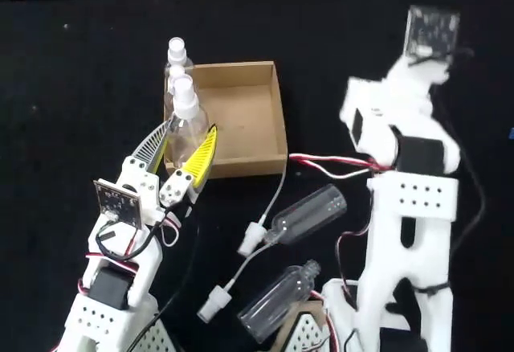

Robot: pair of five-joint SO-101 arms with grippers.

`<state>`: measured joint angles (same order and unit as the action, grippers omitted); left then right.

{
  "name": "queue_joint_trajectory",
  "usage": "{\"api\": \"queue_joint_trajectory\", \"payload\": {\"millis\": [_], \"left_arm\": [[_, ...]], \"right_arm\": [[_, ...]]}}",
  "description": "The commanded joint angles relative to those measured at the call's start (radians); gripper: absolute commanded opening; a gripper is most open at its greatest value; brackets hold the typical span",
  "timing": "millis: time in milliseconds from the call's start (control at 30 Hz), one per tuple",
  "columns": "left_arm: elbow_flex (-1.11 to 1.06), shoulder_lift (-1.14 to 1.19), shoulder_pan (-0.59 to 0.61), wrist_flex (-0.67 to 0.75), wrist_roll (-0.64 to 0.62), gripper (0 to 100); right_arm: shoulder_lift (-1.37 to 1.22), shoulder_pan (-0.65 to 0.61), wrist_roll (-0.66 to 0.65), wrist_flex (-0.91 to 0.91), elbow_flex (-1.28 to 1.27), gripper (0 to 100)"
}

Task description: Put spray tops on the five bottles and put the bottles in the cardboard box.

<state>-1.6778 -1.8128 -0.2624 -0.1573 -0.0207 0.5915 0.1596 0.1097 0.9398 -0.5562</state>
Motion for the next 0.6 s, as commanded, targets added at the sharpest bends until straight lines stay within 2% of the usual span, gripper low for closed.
{"api": "queue_joint_trajectory", "payload": {"millis": [0, 133, 300, 467, 567], "left_arm": [[-0.021, -0.011, 0.012, -0.002, 0.0, 9], [-0.021, -0.011, 0.105, 0.006, 0.0, 9], [-0.021, -0.011, 0.334, 0.008, 0.0, 9], [-0.021, -0.009, 0.63, 0.06, 0.0, 8], [-0.021, 0.006, 0.743, 0.146, 0.0, 8]], "right_arm": [[0.036, 0.058, -0.002, -0.193, -0.196, 9.9], [0.036, 0.06, -0.002, -0.417, -0.395, 9.9], [0.035, 0.055, -0.002, -0.654, -0.582, 9.9], [0.035, 0.055, -0.003, -0.747, -0.662, 9.9], [0.033, 0.054, -0.003, -0.75, -0.676, 9.9]]}}
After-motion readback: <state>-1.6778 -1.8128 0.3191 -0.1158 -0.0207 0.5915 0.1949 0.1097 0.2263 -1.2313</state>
